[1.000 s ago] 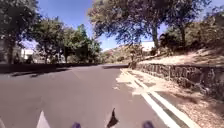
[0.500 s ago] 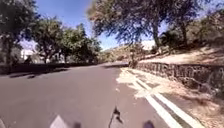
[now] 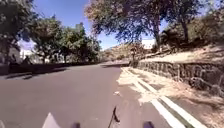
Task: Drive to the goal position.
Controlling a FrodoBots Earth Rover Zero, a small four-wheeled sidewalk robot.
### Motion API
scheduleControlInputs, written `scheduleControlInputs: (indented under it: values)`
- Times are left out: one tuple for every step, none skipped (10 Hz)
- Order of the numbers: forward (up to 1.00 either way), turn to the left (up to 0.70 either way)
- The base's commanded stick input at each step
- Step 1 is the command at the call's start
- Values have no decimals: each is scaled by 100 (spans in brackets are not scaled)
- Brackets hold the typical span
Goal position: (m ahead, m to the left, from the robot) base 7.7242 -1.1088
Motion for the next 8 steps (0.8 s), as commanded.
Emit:
scheduleControlInputs:
  values:
    - [50, 0]
    - [50, 0]
    - [50, 0]
    - [50, 0]
    - [50, 0]
    - [50, 0]
    - [50, 0]
    - [50, 0]
